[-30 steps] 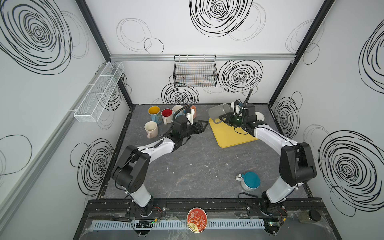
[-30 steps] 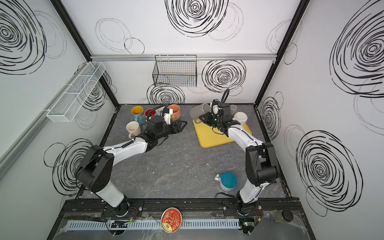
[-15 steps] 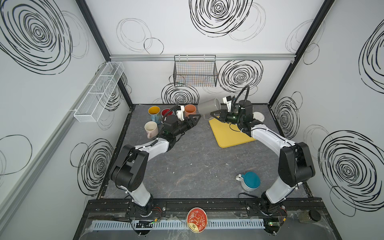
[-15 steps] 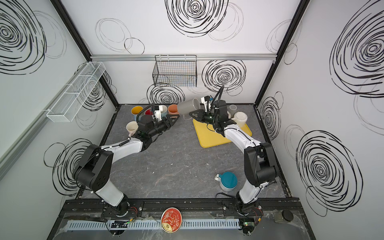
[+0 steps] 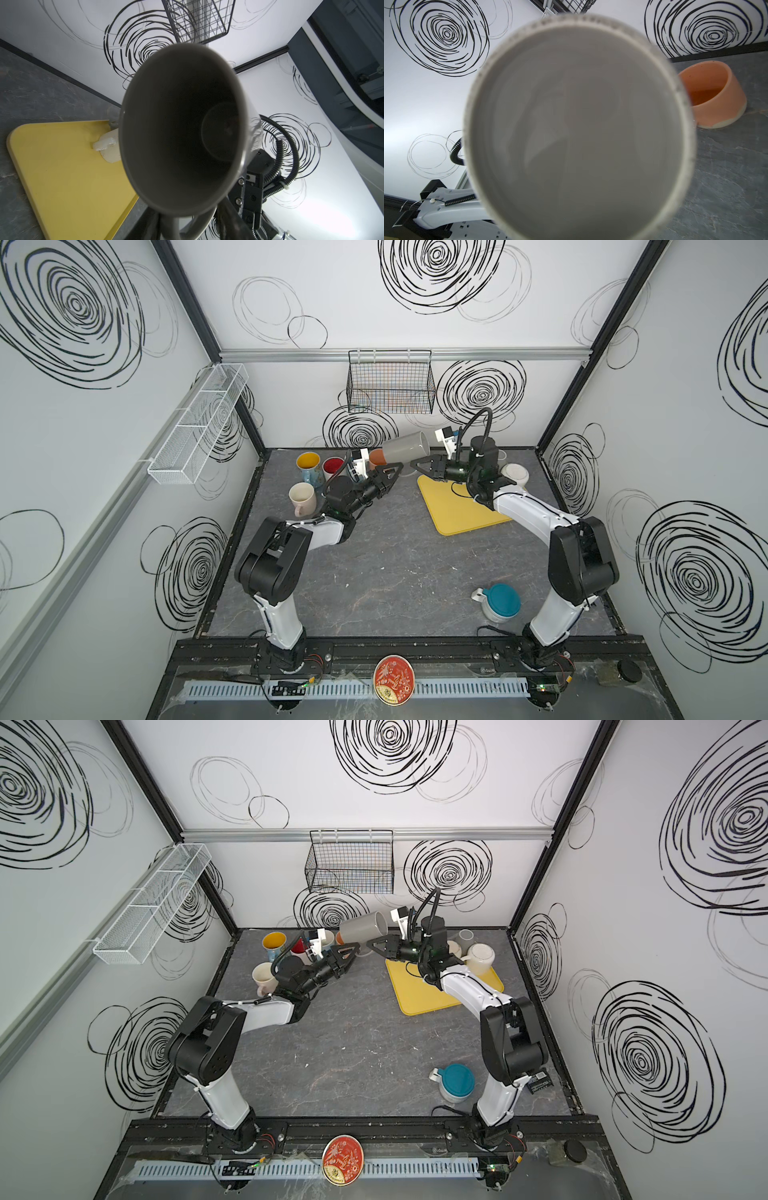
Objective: Turn the mug right side up
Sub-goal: 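Tilt the grey mug toward the left gripper while it grasps the handle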
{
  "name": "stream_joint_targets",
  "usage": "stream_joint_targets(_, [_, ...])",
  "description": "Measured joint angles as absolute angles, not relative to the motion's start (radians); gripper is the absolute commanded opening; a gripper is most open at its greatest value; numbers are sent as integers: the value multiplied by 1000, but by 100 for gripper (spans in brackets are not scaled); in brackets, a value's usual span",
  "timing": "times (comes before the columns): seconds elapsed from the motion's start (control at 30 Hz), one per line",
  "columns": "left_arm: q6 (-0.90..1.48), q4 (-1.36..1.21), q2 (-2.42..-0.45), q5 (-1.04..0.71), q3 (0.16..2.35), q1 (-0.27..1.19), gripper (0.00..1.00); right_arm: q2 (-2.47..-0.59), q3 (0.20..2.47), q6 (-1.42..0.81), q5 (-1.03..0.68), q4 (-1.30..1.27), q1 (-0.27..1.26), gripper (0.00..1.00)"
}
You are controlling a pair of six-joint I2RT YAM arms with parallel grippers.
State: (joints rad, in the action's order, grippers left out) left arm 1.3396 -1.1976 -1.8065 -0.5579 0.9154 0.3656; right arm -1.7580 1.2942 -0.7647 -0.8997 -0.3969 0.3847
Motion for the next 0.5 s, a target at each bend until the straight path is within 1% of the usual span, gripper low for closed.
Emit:
stream_joint_targets(0.07, [1364,-1234,-1813,-562,916,366,44,-1764,1295,-783,-915,-426,385,0])
stream_joint_targets(0.13, [1388,-1265,-1821,-568,919,366,42,-1766,1296,-797,-925,-447,385,0])
stream_joint_targets(0.4, [1444,-1322,-1839,-586,928,365,20,-1783,1316,-831,-952,-498,385,0])
stream_joint_targets(0.5, [1449,-1324,-1839,-589,930,364,14,-1788,1327,-836,-962,-501,385,0])
